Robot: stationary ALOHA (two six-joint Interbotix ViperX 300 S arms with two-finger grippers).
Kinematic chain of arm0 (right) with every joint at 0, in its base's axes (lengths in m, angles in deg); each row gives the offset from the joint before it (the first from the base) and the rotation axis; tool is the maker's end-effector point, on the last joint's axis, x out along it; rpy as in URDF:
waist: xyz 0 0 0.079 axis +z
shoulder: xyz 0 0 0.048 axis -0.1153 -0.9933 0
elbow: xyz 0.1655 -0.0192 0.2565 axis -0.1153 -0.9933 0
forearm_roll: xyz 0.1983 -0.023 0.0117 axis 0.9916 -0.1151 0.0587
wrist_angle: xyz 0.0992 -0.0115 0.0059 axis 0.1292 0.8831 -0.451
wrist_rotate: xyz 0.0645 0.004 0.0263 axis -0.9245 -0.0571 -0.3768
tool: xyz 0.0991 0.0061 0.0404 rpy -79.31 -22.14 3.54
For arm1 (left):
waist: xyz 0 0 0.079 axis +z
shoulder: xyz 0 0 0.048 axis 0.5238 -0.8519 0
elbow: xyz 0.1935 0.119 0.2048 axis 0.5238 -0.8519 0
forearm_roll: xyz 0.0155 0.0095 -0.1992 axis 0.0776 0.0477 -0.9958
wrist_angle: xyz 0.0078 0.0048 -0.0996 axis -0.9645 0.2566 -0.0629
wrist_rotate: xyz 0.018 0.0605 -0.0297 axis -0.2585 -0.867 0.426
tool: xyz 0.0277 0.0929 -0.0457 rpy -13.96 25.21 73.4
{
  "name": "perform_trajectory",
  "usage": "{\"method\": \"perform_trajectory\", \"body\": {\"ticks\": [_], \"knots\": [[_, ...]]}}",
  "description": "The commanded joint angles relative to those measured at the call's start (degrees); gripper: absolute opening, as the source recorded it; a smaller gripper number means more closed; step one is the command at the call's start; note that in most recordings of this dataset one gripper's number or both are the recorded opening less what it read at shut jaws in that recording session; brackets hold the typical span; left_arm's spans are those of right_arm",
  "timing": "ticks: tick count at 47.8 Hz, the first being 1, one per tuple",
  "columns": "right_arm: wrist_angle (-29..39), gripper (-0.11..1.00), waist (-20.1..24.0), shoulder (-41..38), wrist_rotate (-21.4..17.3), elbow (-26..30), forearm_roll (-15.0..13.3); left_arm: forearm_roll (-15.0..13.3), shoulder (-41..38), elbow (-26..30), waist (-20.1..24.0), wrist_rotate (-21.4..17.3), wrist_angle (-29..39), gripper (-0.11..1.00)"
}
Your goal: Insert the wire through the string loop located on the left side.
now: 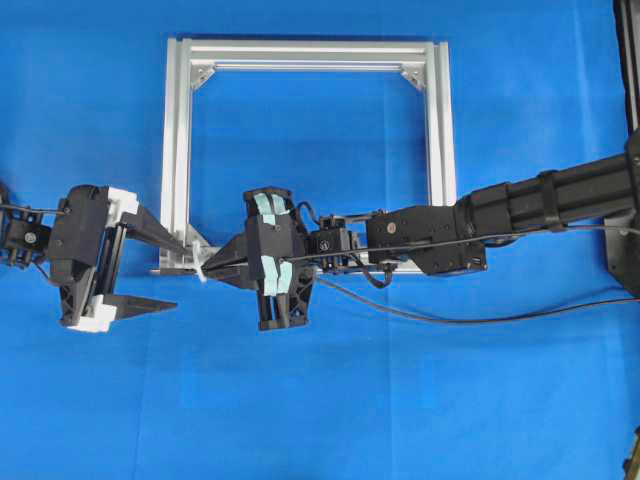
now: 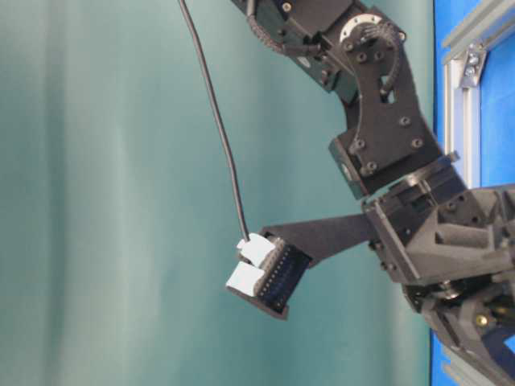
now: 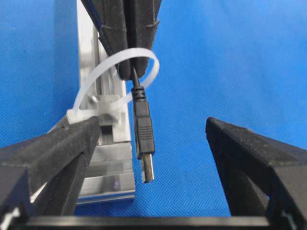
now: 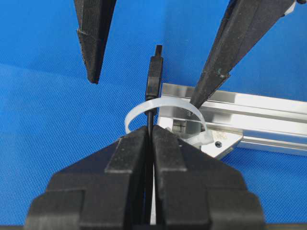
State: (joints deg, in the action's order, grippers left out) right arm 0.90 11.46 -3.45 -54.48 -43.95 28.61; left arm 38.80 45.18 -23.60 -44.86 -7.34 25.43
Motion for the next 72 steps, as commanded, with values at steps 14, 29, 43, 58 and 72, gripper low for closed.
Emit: {"method": "perform_trajectory", "body": {"ticks": [14, 29, 43, 58, 72], "knots": [[-0.2, 0.00, -0.1, 1.1, -0.1, 0.6, 0.1, 0.1, 0.7, 0.3, -0.2, 0.0, -0.4, 0.86], [-0.2, 0.00, -0.1, 1.1, -0.1, 0.6, 0.1, 0.1, 0.7, 0.3, -0.1, -0.1, 0.4, 0.70], [-0.4, 0.00, -0.1, 1.2, -0.1, 0.7, 0.1, 0.1, 0.6, 0.5, 0.0, -0.1, 2.1, 0.07], [-0.2, 0.00, 0.1, 1.2, -0.1, 0.8, 0.1, 0.2, 0.7, 0.4, 0.7, -0.1, 2.5, 0.08], [1.0, 0.41, 0.2, 1.3, -0.6, 0.8, 0.4, 0.1, 0.7, 0.6, 0.7, -0.1, 2.8, 0.07]]}}
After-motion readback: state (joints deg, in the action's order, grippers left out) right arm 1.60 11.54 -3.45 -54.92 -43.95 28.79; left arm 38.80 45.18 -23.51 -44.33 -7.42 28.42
